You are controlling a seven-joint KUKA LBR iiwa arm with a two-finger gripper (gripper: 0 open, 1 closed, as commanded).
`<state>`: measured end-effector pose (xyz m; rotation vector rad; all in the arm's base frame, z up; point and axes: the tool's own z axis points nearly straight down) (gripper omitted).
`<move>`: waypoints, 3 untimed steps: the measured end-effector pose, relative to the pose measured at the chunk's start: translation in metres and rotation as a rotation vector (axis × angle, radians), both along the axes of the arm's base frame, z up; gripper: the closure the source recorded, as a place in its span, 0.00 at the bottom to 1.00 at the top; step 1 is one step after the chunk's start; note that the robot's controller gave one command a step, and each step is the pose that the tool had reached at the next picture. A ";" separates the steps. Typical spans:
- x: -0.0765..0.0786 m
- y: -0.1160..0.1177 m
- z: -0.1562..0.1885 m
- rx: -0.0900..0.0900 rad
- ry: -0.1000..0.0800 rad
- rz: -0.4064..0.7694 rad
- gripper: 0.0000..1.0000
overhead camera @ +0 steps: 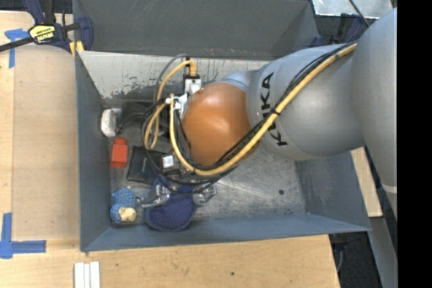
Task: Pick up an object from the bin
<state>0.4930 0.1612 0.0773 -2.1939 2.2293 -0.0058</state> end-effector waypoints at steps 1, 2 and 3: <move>0.001 0.000 0.001 0.000 -0.001 -0.002 1.00; 0.002 0.001 0.056 -0.003 0.006 -0.005 1.00; 0.004 0.001 0.107 -0.003 0.005 -0.008 1.00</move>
Offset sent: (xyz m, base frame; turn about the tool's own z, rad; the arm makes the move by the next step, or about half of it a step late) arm 0.0000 0.0000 0.0000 0.0000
